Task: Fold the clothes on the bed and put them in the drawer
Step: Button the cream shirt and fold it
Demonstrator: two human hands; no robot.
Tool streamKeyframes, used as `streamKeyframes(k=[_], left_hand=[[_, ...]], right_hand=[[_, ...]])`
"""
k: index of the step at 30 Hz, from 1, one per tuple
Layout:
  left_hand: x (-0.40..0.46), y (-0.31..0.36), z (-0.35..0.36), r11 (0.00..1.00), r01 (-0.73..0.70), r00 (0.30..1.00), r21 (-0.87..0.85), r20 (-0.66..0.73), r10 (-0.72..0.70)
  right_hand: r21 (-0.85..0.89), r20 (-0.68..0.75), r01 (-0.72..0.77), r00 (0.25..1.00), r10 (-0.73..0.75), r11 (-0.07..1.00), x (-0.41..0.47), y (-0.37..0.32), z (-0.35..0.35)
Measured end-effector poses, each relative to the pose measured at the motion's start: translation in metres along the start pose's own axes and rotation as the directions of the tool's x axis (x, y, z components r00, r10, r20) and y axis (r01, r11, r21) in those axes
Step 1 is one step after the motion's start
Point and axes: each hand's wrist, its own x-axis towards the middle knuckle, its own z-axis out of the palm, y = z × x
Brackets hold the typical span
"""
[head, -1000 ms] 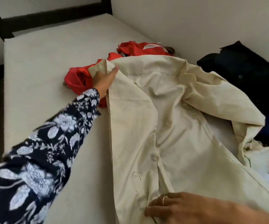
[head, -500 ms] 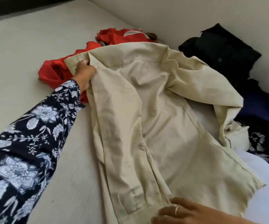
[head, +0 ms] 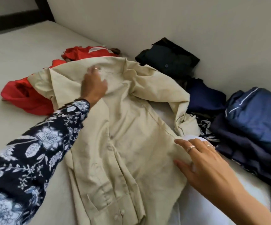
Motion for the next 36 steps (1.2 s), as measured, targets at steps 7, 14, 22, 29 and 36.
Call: streamKeyframes(k=[7,14,22,29,36], left_hand=[[-0.086,0.174,0.072,0.688,-0.722,0.511,-0.069,0.618,0.598],[-0.132,0.217,0.135,0.477,-0.864,0.399,0.160,0.796,0.455],[-0.092,0.210,0.124,0.837,-0.538,0.511,-0.098,0.752,0.416],[-0.024,0.203,-0.021,0.406,0.337,0.879,-0.849,0.438,0.187],[-0.007,0.022,-0.132,-0.162,0.264,0.886,-0.951,0.306,-0.348]], right_hand=[[0.235,0.007,-0.005,1.000,0.003,0.972,0.008,-0.016,0.010],[0.406,0.073,-0.099,0.994,0.075,0.908,0.011,-0.001,0.019],[0.337,-0.041,-0.052,0.997,0.070,0.940,0.012,-0.002,0.023],[0.339,-0.118,-0.040,0.989,0.085,0.940,0.002,-0.004,0.032],[0.477,-0.173,-0.044,0.974,0.143,0.878,0.009,0.003,0.029]])
